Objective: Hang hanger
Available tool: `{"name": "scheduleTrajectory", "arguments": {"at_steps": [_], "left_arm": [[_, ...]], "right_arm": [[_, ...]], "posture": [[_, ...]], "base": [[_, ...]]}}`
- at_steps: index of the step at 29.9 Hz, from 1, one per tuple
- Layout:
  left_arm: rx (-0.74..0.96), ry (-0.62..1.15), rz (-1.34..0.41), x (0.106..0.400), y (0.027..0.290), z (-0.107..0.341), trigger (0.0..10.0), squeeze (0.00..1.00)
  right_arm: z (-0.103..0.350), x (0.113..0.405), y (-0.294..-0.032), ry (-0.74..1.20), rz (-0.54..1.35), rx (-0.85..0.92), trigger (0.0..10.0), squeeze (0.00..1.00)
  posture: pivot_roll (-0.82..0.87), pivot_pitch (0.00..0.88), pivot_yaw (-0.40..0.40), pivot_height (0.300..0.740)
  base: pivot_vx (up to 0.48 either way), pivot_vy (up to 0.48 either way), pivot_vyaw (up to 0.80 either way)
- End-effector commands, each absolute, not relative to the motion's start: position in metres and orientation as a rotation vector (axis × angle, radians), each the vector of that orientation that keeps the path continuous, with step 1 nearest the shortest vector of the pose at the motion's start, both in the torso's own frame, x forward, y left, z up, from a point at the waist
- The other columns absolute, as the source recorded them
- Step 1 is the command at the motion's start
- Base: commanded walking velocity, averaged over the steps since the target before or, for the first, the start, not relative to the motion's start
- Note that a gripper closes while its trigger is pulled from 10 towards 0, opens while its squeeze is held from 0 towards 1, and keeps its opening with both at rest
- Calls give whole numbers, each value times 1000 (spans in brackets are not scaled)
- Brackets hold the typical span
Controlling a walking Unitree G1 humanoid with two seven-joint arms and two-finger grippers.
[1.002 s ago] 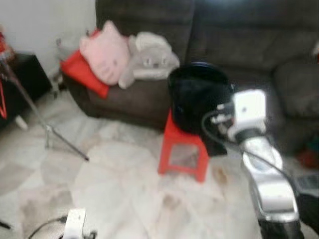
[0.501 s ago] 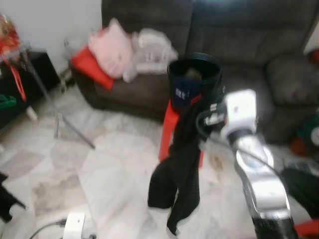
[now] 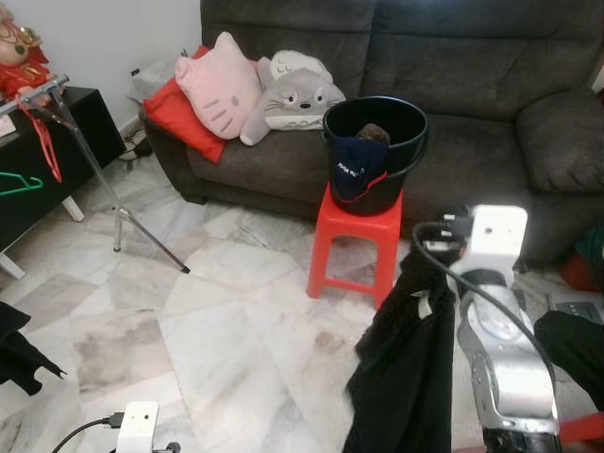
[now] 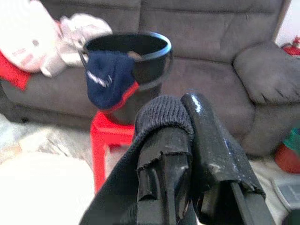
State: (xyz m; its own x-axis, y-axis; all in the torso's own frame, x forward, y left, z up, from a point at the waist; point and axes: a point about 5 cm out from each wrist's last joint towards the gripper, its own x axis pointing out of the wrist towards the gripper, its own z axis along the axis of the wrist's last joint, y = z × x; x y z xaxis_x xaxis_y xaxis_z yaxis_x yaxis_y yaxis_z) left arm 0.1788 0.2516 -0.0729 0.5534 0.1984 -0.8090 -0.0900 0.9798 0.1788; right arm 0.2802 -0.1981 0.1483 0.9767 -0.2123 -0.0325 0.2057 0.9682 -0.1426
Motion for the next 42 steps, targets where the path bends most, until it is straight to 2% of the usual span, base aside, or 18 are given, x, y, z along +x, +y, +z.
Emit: {"name": "scheduleTrajectory", "arguments": {"at_steps": [1, 18, 42], "left_arm": [[133, 979, 158, 177, 253, -73, 10000, 0], [132, 985, 170, 174, 256, -74, 10000, 0], [132, 975, 160, 179, 256, -72, 10000, 0]], "right_arm": [[161, 277, -203, -5, -231, -166, 10000, 0], [165, 276, -191, -56, -188, -192, 10000, 0], [169, 282, -184, -68, -145, -229, 10000, 0]], "posture": [[-152, 0, 53, 740], [-149, 0, 58, 740], [-130, 13, 61, 740]], "base": [[0, 0, 0], [0, 0, 0], [0, 0, 789]]}}
